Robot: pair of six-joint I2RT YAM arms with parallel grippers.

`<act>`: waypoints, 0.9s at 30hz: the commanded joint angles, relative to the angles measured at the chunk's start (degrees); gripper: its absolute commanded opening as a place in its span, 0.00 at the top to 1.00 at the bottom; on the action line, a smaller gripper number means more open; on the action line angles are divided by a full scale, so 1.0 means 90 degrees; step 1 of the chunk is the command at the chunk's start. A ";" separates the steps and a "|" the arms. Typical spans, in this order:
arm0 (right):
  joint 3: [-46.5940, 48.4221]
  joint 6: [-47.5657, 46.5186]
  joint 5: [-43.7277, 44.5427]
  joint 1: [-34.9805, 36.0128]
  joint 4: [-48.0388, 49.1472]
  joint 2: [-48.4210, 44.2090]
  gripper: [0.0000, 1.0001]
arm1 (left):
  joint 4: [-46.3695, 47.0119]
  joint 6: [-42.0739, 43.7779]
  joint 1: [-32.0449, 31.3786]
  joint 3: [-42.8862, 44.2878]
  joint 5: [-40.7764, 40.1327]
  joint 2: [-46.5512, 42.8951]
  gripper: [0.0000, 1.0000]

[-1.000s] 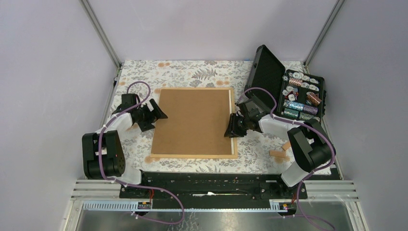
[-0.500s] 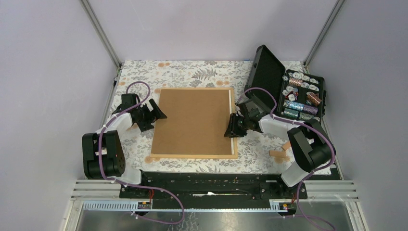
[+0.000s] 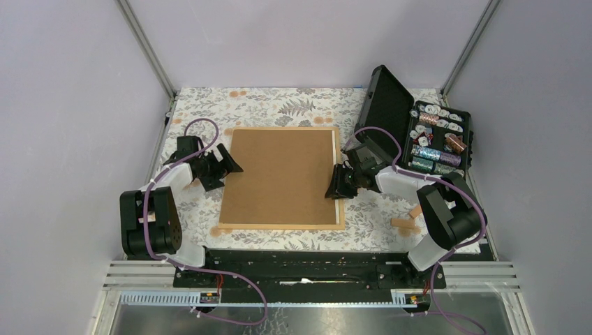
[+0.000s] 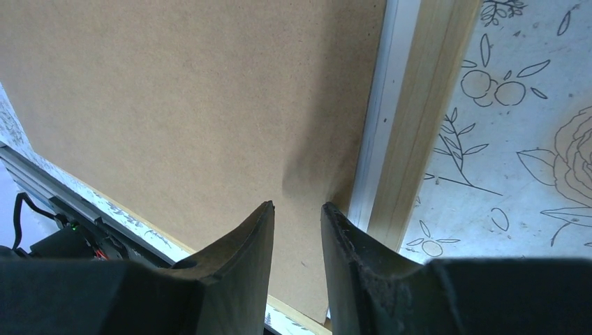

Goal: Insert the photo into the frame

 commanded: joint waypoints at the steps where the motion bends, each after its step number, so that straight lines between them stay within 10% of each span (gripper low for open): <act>1: -0.0144 -0.0055 0.0122 0.0054 -0.0095 0.0092 0.61 | 0.0278 0.0025 -0.0042 -0.0073 0.0296 0.0153 0.01; 18: 0.0679 -0.0618 0.1364 -0.0022 -0.2121 -0.1000 0.33 | 0.0505 -0.0144 -0.0038 -0.0197 0.1000 0.0666 0.01; 27: -0.0197 -0.0540 0.1185 -0.0262 -0.1256 -0.0838 0.51 | 0.0542 -0.0146 -0.0042 -0.0225 0.1050 0.0615 0.01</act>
